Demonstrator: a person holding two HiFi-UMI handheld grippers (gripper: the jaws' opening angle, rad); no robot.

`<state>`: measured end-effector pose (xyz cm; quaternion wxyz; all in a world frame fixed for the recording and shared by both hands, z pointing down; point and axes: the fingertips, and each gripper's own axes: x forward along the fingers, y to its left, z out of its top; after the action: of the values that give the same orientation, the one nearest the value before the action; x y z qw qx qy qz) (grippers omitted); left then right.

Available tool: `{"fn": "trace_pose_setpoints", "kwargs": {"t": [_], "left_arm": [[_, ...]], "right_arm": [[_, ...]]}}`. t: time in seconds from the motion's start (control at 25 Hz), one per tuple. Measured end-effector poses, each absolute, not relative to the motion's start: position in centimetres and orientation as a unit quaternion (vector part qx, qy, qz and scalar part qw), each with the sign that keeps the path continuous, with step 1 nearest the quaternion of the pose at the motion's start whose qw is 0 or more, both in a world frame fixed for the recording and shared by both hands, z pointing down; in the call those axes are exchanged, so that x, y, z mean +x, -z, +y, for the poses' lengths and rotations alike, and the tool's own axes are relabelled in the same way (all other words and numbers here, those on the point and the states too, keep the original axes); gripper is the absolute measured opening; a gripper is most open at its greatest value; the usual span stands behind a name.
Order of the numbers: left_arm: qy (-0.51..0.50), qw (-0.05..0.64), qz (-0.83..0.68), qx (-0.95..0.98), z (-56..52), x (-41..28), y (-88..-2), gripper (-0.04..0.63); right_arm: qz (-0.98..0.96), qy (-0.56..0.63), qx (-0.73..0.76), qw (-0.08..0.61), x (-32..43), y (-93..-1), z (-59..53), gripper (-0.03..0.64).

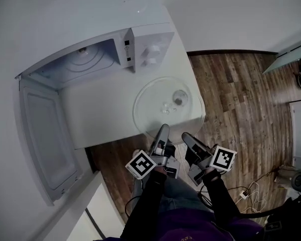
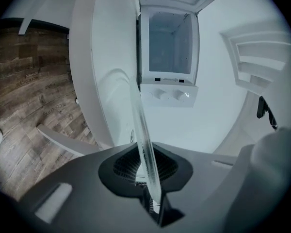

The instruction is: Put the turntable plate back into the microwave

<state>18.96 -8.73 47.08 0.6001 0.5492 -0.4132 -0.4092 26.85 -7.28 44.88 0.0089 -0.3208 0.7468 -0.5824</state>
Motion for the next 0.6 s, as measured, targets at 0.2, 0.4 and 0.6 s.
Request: {"fn": "trace_pose_setpoints", "kwargs": {"t": [0.2, 0.4, 0.6], "left_arm": [[0.425, 0.593, -0.411, 0.547, -8.1, 18.2, -46.6, 0.049], [0.443, 0.570, -0.430, 0.542, -6.9, 16.1, -45.5, 0.049], [0.450, 0.541, -0.455, 0.546, -5.3, 13.3, -44.3, 0.049]], "right_arm": [[0.756, 0.579, -0.306, 0.009, 26.0, -44.1, -7.1, 0.077], [0.768, 0.576, -0.278, 0.008, 23.9, -43.0, -6.5, 0.077], [0.778, 0.578, -0.246, 0.000, 21.4, -42.3, -5.2, 0.078]]}}
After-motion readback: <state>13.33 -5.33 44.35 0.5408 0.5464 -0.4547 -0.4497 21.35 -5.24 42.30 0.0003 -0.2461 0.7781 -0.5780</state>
